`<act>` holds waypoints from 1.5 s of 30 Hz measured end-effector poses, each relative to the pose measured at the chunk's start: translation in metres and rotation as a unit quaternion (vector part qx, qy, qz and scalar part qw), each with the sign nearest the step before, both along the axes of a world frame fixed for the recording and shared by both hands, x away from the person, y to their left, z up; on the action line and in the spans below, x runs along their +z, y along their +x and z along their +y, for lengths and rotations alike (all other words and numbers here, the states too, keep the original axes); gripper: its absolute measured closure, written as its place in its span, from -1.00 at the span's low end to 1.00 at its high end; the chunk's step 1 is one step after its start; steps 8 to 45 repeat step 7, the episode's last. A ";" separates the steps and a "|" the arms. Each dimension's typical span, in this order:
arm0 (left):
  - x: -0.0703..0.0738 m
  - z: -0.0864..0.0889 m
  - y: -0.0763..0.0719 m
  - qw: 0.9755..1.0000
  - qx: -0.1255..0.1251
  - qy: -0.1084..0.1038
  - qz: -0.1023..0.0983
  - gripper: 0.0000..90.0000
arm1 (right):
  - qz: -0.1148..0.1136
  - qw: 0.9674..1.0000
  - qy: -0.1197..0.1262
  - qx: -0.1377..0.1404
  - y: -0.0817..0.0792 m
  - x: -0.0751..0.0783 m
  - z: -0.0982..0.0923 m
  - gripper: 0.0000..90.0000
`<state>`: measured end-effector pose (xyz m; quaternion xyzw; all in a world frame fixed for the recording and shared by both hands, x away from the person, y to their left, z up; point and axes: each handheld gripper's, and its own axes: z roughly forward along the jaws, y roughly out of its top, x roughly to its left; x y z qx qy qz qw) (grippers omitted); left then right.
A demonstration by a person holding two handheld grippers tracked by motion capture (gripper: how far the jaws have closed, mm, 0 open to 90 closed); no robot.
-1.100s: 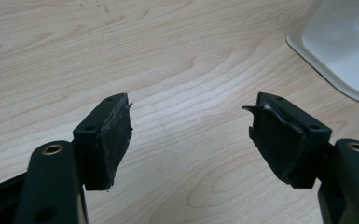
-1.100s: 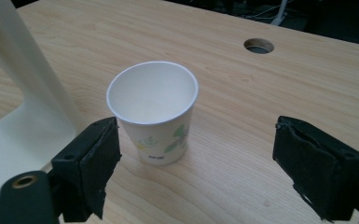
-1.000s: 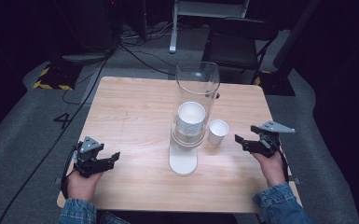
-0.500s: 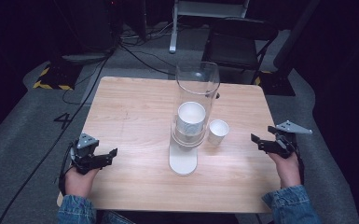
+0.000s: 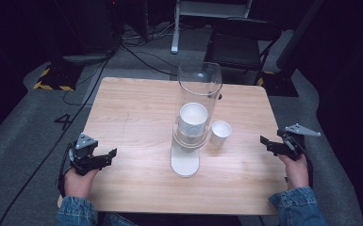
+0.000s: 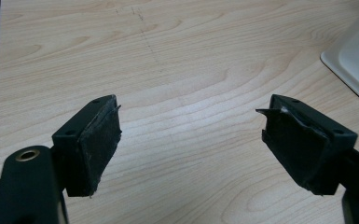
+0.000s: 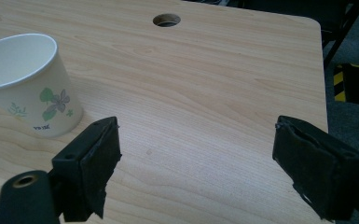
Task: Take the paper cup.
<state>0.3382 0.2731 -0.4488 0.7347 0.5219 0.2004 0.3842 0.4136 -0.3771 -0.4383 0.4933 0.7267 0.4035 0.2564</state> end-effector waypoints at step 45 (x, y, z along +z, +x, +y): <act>0.000 0.000 0.001 1.000 0.001 0.003 -0.003 -0.58 | -0.002 1.000 -0.004 0.010 0.002 -0.004 0.007 -0.66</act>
